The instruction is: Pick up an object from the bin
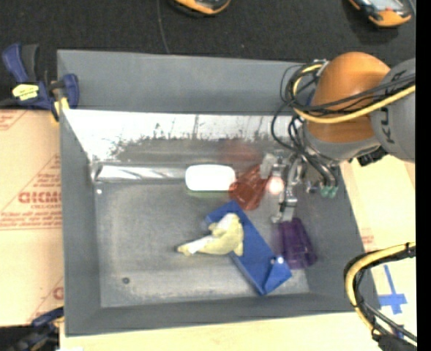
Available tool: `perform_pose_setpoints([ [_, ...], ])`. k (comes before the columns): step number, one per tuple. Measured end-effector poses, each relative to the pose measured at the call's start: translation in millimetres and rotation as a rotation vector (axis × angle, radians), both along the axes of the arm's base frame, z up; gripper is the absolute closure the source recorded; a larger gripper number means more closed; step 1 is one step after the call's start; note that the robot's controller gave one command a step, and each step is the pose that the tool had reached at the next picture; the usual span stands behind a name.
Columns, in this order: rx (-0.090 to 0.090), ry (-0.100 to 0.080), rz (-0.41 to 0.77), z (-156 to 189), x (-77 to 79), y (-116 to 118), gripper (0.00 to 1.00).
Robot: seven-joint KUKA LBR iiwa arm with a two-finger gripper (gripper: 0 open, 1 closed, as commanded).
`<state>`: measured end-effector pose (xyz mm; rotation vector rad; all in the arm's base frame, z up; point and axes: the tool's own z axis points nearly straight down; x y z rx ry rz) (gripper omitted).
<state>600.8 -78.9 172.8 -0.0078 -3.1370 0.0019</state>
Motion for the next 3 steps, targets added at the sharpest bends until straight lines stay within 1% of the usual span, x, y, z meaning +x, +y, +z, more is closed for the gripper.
perform_pose_setpoints([
  [1, -0.001, -0.006, 0.002, 4.6, 0.9, 0.2, 0.00],
  [2, -0.002, -0.014, 0.078, -46.3, 6.5, 27.1, 0.00],
  [3, -0.004, -0.017, 0.124, -94.2, 43.0, 28.0, 0.00],
])
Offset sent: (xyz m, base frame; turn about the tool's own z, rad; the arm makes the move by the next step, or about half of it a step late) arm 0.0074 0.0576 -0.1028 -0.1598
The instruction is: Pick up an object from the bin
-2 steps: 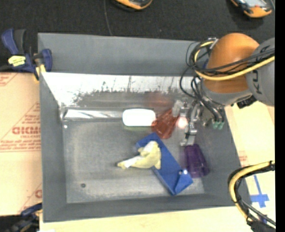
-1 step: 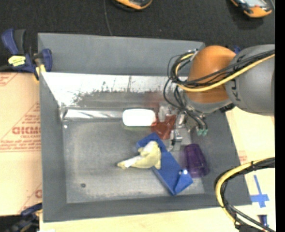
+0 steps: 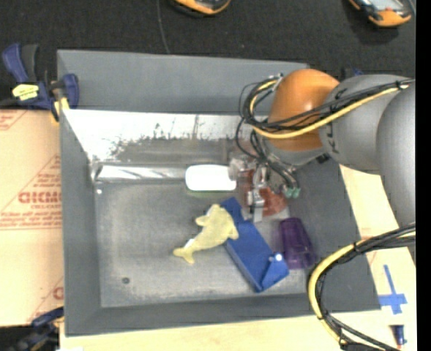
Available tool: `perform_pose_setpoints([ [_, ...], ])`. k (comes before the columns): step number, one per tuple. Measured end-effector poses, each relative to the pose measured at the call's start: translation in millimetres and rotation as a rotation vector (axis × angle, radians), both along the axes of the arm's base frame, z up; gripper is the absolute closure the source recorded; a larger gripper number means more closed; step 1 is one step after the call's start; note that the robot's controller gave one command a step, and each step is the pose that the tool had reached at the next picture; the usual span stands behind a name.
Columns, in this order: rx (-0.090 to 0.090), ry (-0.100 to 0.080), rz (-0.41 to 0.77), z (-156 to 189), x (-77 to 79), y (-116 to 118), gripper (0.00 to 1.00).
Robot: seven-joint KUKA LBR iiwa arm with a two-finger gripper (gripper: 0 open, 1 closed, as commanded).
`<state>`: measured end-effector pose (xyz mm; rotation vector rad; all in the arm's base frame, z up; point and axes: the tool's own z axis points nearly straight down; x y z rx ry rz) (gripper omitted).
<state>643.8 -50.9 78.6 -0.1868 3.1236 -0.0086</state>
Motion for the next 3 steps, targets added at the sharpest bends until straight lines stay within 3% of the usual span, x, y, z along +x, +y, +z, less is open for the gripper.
perform_pose_setpoints([
  [1, 0.001, -0.009, 0.007, -5.7, -17.0, 21.7, 0.00],
  [2, -0.004, -0.007, 0.101, -2.6, 3.7, 21.2, 1.00],
  [3, -0.005, -0.003, 0.101, -4.4, 2.3, 20.8, 0.00],
])
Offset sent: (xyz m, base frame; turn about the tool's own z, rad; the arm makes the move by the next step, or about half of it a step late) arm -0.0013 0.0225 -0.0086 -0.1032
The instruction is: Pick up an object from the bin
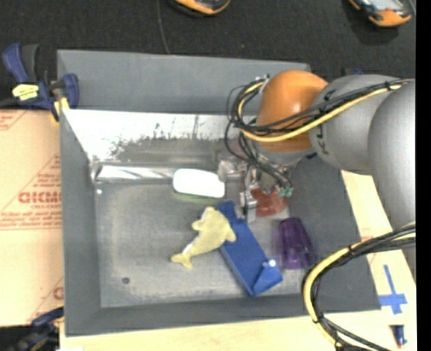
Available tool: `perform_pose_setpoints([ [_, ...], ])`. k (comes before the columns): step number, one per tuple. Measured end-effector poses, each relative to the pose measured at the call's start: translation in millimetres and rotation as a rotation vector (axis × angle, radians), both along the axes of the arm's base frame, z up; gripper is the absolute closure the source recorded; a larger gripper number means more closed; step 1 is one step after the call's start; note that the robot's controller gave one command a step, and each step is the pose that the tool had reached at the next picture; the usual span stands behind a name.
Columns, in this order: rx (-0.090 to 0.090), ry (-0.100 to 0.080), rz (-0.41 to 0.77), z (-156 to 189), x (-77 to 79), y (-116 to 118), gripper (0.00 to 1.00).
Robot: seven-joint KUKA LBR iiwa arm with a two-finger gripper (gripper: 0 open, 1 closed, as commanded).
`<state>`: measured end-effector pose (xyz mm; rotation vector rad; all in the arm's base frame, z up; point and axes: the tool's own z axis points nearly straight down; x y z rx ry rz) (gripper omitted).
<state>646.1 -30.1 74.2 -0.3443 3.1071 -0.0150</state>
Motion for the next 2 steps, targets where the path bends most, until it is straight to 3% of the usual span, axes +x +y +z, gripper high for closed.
perform_pose_setpoints([
  [1, 0.000, 0.000, 0.000, 0.0, 0.0, -0.1, 0.00],
  [2, -0.002, -0.003, 0.021, 72.1, -5.6, 19.0, 0.00],
])
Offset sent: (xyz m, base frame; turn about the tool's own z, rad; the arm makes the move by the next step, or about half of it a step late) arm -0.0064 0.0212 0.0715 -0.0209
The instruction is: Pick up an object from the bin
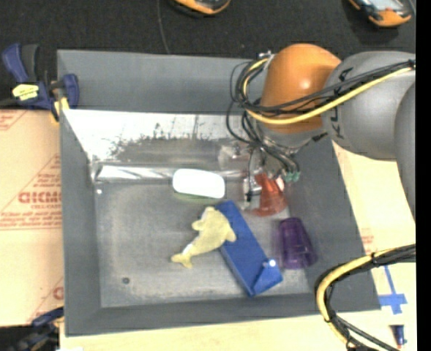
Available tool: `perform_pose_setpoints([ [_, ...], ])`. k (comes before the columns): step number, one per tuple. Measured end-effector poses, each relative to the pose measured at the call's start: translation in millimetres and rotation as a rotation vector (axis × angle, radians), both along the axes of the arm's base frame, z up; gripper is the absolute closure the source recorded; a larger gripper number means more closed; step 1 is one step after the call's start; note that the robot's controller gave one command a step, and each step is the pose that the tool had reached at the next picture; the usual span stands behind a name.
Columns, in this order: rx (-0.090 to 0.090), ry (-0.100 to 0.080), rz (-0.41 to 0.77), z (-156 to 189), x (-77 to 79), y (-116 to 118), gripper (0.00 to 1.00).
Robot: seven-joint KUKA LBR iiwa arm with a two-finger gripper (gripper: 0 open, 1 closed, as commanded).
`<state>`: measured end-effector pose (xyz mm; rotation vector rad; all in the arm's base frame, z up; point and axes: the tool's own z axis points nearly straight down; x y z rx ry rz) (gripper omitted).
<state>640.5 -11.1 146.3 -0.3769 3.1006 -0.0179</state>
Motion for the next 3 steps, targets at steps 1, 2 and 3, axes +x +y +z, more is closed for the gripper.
perform_pose_setpoints([
  [1, -0.001, 0.004, 0.022, 36.7, 6.4, 0.0, 0.00],
  [2, 0.001, -0.004, 0.043, -12.7, -5.5, 37.9, 0.00],
  [3, -0.003, -0.005, 0.119, -36.4, -41.1, 49.8, 0.00],
])
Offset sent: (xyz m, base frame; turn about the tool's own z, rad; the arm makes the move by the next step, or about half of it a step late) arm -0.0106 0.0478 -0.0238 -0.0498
